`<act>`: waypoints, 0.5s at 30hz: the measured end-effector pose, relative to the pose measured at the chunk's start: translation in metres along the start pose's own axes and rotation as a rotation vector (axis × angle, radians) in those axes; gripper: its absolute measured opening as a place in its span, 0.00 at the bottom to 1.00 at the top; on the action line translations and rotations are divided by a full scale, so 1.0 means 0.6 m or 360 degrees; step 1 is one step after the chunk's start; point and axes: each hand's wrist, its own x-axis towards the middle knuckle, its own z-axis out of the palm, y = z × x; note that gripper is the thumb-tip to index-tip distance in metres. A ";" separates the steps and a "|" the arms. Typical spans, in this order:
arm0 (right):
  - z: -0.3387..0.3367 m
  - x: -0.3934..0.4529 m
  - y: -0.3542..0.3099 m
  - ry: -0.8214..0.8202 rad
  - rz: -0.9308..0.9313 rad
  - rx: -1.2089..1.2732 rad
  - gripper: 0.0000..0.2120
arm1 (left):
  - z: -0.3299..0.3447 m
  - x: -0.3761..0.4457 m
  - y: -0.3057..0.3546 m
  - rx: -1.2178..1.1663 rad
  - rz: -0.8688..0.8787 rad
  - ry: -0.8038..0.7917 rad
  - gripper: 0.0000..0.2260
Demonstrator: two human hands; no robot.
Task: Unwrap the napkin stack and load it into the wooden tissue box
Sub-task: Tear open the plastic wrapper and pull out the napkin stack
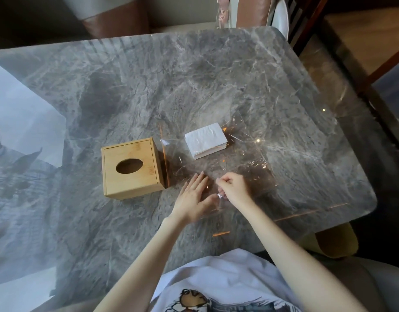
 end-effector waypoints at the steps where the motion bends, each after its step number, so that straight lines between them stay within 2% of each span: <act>1: -0.008 -0.008 -0.001 -0.0011 0.0018 0.0093 0.12 | 0.002 0.001 0.001 -0.0037 -0.0021 -0.0011 0.29; 6: -0.045 -0.056 0.006 0.0026 0.0071 0.0332 0.09 | 0.004 0.003 0.002 -0.0112 -0.0081 -0.0078 0.25; 10: -0.059 -0.087 0.036 0.0076 0.0091 0.0339 0.08 | 0.002 0.007 0.001 -0.0099 -0.0107 -0.0101 0.24; 15: -0.061 -0.104 0.066 0.0067 0.0104 0.0328 0.07 | 0.008 0.009 0.009 0.0014 -0.0128 -0.0011 0.24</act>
